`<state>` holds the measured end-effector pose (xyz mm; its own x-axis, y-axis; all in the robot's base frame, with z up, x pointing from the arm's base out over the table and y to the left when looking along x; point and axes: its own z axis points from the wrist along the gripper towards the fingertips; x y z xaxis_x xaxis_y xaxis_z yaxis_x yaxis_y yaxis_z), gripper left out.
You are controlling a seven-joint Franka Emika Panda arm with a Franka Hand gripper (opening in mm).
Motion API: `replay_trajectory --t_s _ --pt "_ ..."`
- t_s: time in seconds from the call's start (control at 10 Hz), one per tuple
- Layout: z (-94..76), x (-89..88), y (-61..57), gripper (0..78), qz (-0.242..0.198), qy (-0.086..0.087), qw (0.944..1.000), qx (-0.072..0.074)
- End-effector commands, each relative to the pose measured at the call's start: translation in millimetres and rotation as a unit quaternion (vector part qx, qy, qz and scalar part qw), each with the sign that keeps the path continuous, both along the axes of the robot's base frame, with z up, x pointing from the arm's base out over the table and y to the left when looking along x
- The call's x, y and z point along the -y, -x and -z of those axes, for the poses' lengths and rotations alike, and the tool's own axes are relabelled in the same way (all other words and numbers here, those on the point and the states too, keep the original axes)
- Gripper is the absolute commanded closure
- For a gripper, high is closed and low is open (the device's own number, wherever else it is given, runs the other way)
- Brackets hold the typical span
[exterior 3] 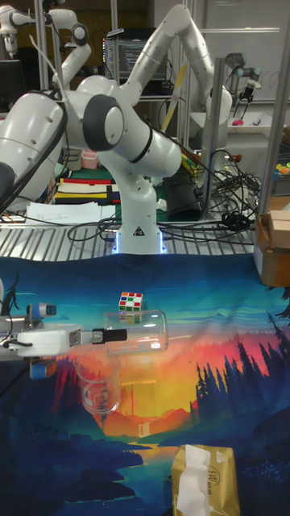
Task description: Pour the water from one cup into another empty cup
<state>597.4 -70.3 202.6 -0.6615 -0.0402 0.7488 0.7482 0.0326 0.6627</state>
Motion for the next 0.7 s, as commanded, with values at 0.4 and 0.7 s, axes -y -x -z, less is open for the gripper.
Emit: replay_trajectory --t_s 0.4,0.7 --pt "-1.4 3.4 -3.0 76.3 0.004 -0.017 0.9998 -0.006" --pt "-1.4 3.5 -3.1 76.3 0.007 -0.023 0.9997 -0.009"
